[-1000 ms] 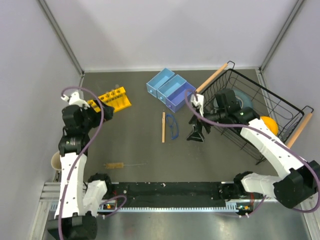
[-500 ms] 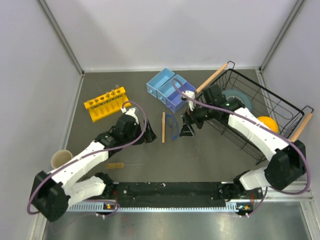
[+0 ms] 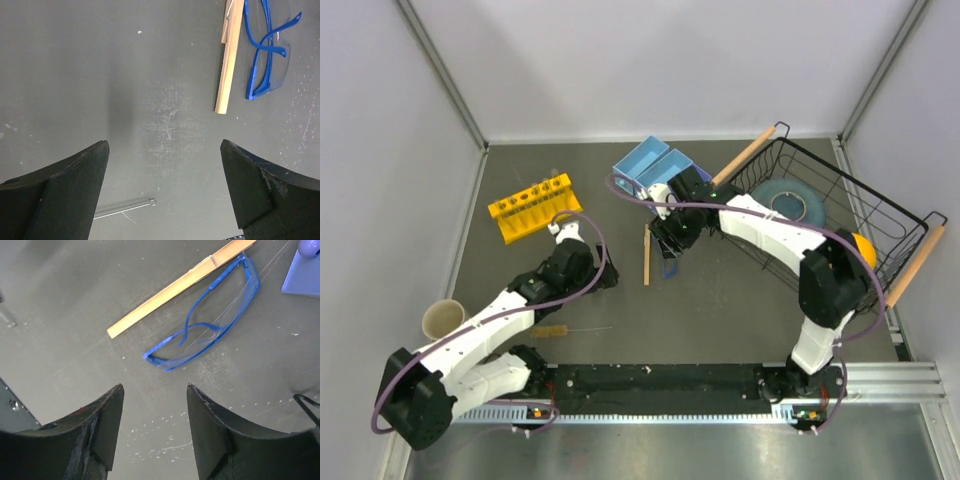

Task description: Organize the chemistry lab equipment

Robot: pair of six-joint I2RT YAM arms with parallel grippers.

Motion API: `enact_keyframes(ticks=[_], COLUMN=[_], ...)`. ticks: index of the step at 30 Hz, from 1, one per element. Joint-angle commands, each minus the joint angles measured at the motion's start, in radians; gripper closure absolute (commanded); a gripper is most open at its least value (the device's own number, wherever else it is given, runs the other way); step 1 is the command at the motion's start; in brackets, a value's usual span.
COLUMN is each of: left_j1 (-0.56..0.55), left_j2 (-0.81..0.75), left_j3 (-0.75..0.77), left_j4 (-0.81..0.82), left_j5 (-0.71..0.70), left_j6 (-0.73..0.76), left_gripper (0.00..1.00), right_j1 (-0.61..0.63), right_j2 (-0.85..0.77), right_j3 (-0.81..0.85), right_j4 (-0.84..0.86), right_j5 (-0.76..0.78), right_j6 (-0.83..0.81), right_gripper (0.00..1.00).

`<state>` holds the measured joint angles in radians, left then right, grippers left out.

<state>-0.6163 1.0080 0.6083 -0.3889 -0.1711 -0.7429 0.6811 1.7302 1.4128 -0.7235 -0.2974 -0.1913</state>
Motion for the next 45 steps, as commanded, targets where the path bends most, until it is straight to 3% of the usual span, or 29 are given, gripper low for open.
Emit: enact_keyframes(ticks=[1,8,26,37,41,42,45], left_j1=[-0.002,0.0,0.0,0.0,-0.002,-0.002,0.0], left_j2=[-0.071,-0.127,-0.141,-0.147,-0.154,-0.155,-0.157], left_j3=[-0.025,-0.048,-0.062,-0.079,-0.084,-0.084,-0.085], left_j4=[-0.018,-0.025,-0.016,-0.001,0.002,0.002,0.004], left_j5=[-0.087,-0.125,-0.11,-0.091,-0.09,-0.09,-0.087], left_j6=[-0.012,0.0,0.016,0.011,0.011,0.011,0.01], left_gripper=[0.01,0.01,0.01,0.01,0.01,0.01,0.01], right_j1=[0.026,0.034,0.037,0.037,0.038,0.037,0.037], right_j2=[0.077,0.16,0.236,0.204,0.163,0.155,0.135], right_j3=[0.092,0.11,0.12,0.097,0.097,0.103,0.113], right_j4=[0.003,-0.007,-0.007,-0.005,-0.007,-0.008,-0.008], right_j5=[0.09,0.138,0.164,0.221,0.161,0.155,0.144], right_j6=[0.035,0.05,0.078,0.064,0.058,0.056,0.061], right_gripper=[0.49,0.53,0.54,0.66,0.62,0.51,0.41])
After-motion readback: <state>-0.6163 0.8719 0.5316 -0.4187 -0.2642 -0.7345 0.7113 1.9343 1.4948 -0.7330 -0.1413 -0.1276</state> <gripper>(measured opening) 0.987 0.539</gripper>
